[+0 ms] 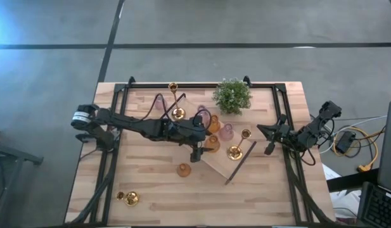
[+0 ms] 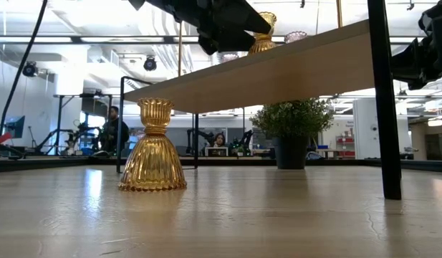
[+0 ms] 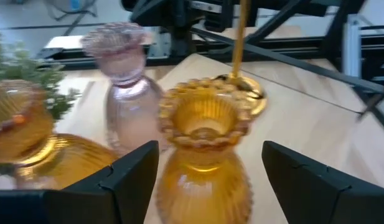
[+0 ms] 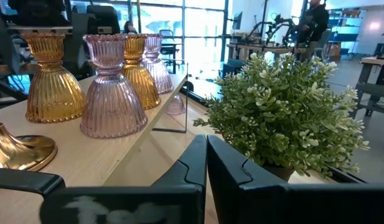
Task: Pick & Place candle stick holders
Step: Put the yellow glass candle holder on the shelf
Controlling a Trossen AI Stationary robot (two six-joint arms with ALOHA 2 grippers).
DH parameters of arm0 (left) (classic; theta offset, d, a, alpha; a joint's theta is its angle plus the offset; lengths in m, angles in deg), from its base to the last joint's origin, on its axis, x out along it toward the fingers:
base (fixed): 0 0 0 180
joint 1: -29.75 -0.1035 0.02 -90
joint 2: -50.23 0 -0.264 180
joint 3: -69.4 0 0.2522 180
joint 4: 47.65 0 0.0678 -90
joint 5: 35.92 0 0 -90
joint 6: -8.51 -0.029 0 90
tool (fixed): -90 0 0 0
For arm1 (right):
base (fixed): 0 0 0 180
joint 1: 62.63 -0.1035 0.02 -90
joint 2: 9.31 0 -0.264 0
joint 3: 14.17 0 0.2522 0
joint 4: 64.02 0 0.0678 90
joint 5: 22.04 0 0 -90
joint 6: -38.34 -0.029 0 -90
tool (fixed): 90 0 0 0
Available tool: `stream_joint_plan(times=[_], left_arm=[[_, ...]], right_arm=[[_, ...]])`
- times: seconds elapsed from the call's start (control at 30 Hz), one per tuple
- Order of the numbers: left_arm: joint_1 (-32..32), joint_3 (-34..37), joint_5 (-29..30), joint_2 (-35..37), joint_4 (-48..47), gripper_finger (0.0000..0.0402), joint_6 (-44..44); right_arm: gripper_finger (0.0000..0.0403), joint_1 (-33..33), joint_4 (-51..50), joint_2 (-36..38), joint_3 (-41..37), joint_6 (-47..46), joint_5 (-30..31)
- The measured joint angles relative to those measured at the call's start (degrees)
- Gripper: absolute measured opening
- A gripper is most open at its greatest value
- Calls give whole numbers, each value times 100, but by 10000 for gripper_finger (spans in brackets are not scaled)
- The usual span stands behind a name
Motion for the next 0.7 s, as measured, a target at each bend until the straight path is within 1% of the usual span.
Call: stream_joint_plan(times=[0.3, 0.7], left_arm=[[2, 0, -429, -2, -2, 289, 4], [2, 4, -741, -7, -17, 289, 7]], right_arm=[[8, 1, 0, 0, 0, 2, 0], [8, 0, 2, 0, 0, 1, 0]])
